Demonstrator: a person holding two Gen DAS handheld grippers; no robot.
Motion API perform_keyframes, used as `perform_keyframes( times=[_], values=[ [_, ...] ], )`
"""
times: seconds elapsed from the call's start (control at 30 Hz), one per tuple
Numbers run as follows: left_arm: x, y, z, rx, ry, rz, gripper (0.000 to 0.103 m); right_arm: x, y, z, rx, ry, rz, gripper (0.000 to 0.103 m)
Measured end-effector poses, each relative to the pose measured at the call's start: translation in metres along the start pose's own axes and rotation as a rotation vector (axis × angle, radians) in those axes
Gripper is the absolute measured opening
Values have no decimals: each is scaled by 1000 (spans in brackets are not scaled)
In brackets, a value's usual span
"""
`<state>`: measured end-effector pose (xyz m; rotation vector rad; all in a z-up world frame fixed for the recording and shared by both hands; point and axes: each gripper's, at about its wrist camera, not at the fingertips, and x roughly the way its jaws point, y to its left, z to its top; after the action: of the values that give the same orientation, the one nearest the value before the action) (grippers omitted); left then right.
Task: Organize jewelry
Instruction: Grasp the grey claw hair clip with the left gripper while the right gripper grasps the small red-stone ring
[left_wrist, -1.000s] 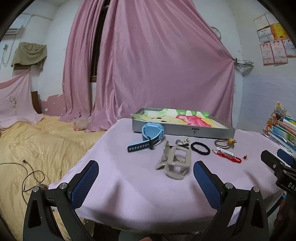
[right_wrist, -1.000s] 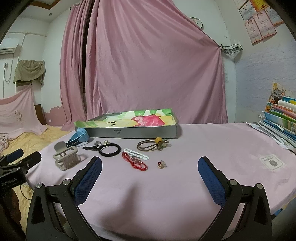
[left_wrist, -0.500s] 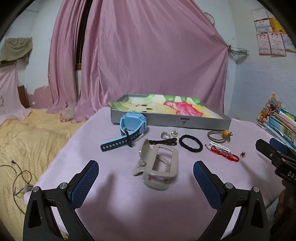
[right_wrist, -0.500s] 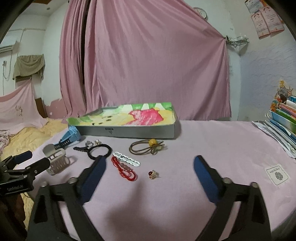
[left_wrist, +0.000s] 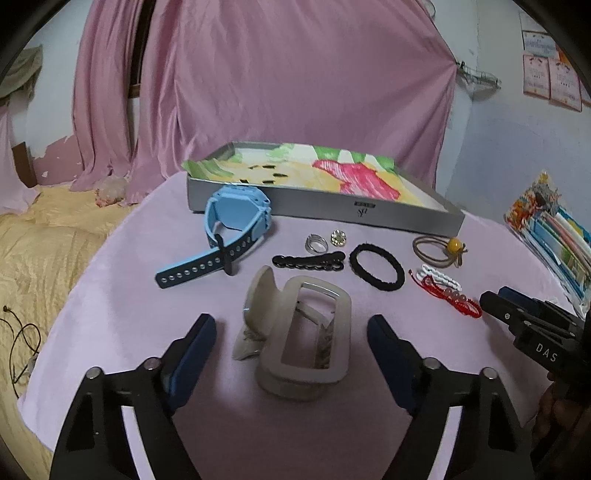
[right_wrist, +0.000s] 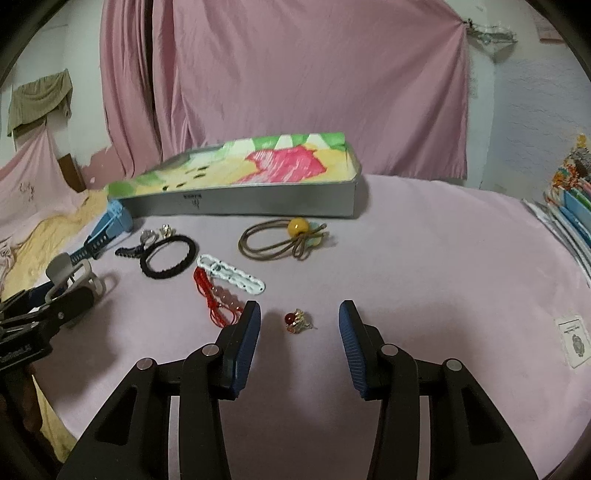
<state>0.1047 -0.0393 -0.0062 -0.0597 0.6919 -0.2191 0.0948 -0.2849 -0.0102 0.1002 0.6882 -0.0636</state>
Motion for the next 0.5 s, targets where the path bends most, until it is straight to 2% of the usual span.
perform_keyframes(
  times=[0.1, 0.23, 0.3, 0.43, 0.5],
  values=[
    [4, -4, 1, 13, 14, 0, 70, 3, 2, 1, -8, 19, -4, 34],
    [6, -7, 2, 23, 18, -12, 66, 4, 6, 3, -33, 29, -15, 32],
    [6, -8, 2, 31, 19, -12, 58, 2, 6, 3, -36, 28, -13, 25],
    [4, -11, 2, 40, 17, -22, 55, 0, 5, 3, -46, 22, 0, 15],
    [0, -15, 2, 58, -2, -16, 51, -1, 6, 3, -54, 19, 5, 13]
  ],
)
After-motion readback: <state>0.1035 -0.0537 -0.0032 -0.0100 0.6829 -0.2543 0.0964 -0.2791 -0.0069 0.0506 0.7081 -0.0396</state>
